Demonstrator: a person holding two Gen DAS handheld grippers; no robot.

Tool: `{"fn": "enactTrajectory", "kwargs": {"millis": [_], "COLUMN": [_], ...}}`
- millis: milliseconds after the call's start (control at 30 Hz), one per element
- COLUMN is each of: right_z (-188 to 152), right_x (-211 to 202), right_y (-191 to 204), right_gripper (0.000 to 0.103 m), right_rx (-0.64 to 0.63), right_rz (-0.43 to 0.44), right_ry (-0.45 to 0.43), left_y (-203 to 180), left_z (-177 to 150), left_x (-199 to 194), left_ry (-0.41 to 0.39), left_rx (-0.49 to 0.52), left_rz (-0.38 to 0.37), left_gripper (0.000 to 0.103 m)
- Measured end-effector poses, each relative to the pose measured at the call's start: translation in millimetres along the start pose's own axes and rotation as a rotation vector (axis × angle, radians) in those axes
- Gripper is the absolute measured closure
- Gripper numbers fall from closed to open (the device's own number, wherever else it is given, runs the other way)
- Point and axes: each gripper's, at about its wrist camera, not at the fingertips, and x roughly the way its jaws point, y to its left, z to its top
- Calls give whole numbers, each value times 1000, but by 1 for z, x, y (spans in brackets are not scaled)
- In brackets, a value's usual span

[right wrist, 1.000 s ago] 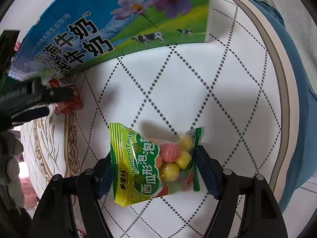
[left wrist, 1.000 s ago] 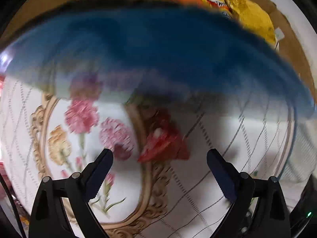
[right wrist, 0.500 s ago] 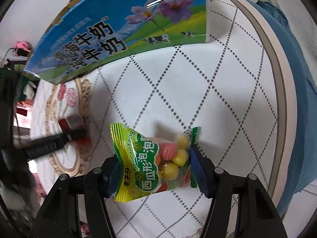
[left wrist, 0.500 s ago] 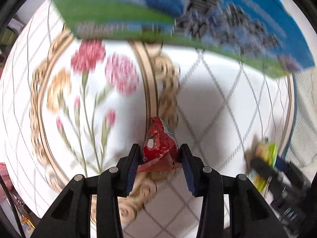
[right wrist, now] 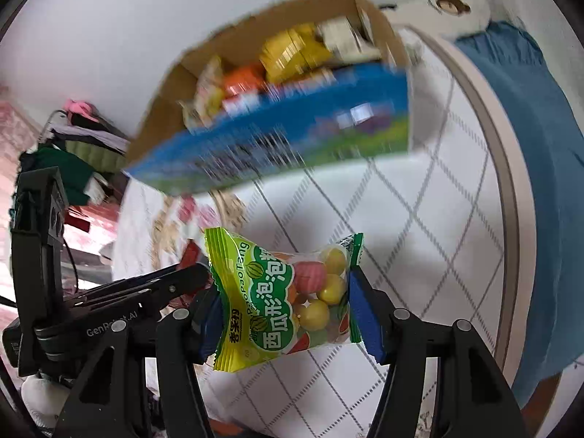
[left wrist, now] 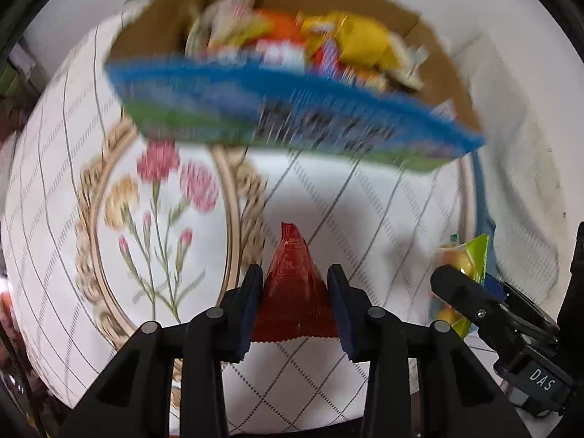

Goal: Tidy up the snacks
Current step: 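Carry both packs into the box and open both tools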

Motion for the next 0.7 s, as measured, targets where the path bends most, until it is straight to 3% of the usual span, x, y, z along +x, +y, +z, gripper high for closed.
{"fn": "enactTrajectory", "kwargs": {"millis": [67, 200, 367, 567, 700], "right_z": [13, 42, 92, 154, 178], "right_x": [-13, -34, -47, -25, -7], "right_y": [8, 22, 33, 48, 52], "right_gripper": [39, 39, 39, 39, 39], "right_rx": [-12, -33, -67, -130, -138], "right_rz": [15, 37, 29, -44, -70], "right_ry": [-37, -98, -156, -166, -153], "left_y": [6, -2, -15, -16, -12], "left_z": [0, 32, 97, 170, 184], "left_x": [-17, -42, -47, -41, -37], "left_ry": [-28, -66, -121, -150, -145], "left_rx": [6, 2, 30, 50, 60], "left_rz": [-16, -61, -67, -7, 15], "left_gripper": [70, 70, 70, 70, 69]}}
